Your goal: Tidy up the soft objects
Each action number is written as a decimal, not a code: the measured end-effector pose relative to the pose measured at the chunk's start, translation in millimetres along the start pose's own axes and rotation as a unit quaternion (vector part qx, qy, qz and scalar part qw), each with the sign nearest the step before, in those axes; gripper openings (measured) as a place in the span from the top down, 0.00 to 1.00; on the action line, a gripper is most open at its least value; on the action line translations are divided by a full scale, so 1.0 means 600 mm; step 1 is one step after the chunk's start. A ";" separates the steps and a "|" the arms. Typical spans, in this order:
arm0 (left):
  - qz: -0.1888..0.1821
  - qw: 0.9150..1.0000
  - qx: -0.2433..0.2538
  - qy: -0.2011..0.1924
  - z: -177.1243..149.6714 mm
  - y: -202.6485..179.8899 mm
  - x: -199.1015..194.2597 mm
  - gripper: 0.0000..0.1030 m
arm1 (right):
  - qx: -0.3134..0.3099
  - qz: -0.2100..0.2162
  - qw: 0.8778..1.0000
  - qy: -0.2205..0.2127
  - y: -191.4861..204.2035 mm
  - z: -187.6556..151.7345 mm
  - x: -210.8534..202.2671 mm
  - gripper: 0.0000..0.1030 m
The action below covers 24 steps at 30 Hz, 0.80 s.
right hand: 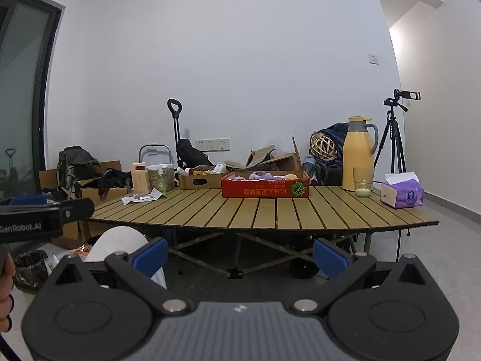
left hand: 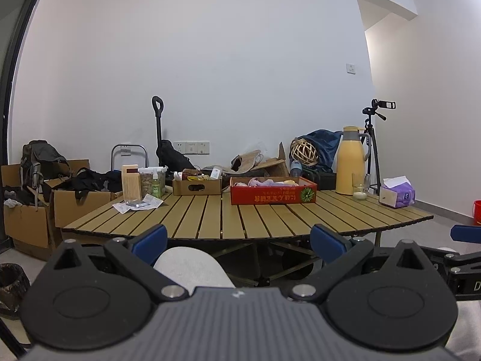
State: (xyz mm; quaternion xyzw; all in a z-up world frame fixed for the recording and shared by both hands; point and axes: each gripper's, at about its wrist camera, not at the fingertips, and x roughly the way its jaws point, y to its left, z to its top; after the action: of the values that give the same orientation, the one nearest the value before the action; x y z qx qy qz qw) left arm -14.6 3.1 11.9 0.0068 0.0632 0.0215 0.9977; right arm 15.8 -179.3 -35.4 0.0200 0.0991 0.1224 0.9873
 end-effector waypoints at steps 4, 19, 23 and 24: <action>-0.003 1.000 0.002 0.000 0.003 -0.002 0.007 0.00 | -0.005 -0.003 1.000 -0.005 -0.002 0.006 0.008 0.00; -0.006 1.000 0.003 0.000 0.003 -0.001 0.009 0.00 | -0.001 -0.008 1.000 -0.001 0.003 0.004 0.012 0.00; -0.006 1.000 0.003 0.000 0.002 -0.001 0.010 0.00 | -0.003 -0.004 1.000 0.002 0.004 0.006 0.015 0.00; -0.006 1.000 0.003 0.000 0.002 -0.001 0.010 0.00 | -0.003 -0.003 1.000 0.003 0.005 0.005 0.016 0.00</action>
State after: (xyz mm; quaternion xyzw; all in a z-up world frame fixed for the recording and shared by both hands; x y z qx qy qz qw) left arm -8.7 2.7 12.4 0.0092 0.0632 0.0156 0.9978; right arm 25.0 -174.2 -34.0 0.0160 0.1014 0.1200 0.9874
